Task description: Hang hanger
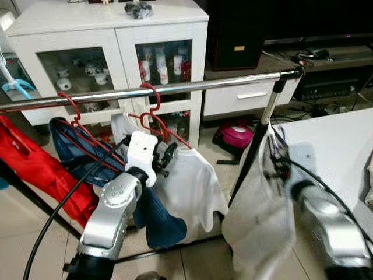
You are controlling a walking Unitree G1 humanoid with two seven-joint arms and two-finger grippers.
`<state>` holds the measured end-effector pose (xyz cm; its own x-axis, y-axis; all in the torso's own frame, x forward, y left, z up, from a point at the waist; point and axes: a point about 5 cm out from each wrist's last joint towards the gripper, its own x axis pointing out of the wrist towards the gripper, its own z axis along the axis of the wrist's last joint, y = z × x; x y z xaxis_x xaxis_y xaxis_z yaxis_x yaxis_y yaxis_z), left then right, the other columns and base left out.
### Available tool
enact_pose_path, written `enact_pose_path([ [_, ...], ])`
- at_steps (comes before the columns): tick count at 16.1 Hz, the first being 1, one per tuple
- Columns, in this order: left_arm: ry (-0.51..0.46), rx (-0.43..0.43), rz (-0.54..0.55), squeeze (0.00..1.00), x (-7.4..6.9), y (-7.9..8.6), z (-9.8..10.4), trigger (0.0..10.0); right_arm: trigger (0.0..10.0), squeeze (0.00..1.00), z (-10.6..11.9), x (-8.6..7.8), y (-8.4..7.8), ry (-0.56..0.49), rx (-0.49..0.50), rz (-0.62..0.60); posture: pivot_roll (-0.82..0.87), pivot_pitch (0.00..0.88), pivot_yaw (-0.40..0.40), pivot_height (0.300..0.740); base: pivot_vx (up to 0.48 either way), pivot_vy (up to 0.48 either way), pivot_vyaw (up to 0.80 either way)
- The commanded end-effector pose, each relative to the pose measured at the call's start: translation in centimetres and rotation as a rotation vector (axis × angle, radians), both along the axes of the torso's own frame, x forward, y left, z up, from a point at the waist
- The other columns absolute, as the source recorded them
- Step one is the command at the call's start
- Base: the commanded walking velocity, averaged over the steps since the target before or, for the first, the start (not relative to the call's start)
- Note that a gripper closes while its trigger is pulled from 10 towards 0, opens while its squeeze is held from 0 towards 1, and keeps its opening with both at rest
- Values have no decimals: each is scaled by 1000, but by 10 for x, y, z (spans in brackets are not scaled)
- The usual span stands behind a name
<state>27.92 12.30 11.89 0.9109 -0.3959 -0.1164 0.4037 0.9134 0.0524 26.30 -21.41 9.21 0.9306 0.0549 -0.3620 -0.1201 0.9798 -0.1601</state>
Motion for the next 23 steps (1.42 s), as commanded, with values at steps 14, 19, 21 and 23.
enact_pose_path([
  [14,-8,-36,16,0,-2,6,8,10000,10000,0,23,21,54,-128,83,175,93,27,7,740,0,-93,171],
  [19,-15,-7,7,0,-2,4,10,10000,10000,0,37,26,45,-215,143,16,94,28,4,740,0,192,0],
  [21,-36,7,-51,0,-3,2,13,10000,10000,0,52,32,39,-269,170,-29,95,23,1,740,0,0,0],
  [23,-35,41,-261,0,-13,-7,20,10000,10000,0,72,36,31,-369,99,-19,96,12,-6,740,0,0,0],
])
